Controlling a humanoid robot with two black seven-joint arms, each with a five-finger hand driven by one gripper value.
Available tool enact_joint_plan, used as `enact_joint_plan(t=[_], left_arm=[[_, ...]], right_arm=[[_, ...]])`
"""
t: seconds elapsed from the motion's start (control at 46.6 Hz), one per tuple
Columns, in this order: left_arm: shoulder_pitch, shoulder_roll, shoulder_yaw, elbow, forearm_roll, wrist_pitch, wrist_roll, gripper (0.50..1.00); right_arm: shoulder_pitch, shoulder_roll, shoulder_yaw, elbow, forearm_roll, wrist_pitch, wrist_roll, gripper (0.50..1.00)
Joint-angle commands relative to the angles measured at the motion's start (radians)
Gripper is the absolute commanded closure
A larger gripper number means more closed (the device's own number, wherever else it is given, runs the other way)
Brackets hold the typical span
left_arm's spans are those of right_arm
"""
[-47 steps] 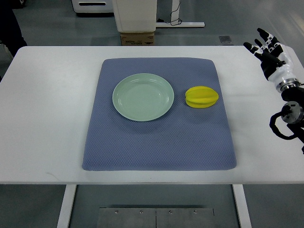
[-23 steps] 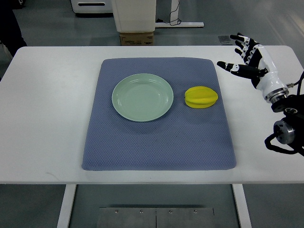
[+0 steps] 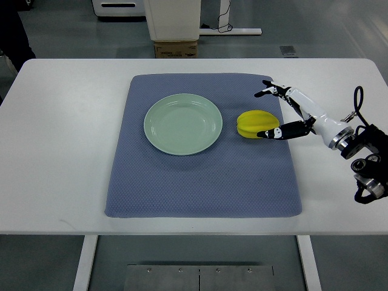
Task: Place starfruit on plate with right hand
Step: 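Reach the open right hand toward the yellow starfruit, then close the right hand fingers around the yellow starfruit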
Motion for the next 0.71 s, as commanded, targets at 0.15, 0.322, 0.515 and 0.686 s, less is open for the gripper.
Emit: enact_joint_plan(t=[0.15,0.322,0.515,0.686], left_arm=[[0.000,0.000,0.000,0.000,0.000,0.000,0.000,0.500],[0.000,0.000,0.000,0.000,0.000,0.000,0.000,0.500],[0.000,0.000,0.000,0.000,0.000,0.001,0.000,0.500],[0.000,0.000,0.000,0.000,0.000,0.001,0.000,0.500]], right_arm=[[0.065,0.061,-0.147,-0.047,0.000,-0.073,-0.003,0.500],[0.082,0.099,-0.182,-0.093,0.000,-0.082,-0.011,0.500],[0.091,0.142,-0.204,-0.139,0.000,-0.085,-0.041,0.500],[0.102,0.179,-0.224,-0.176,0.002,-0.096,-0.052,0.500]])
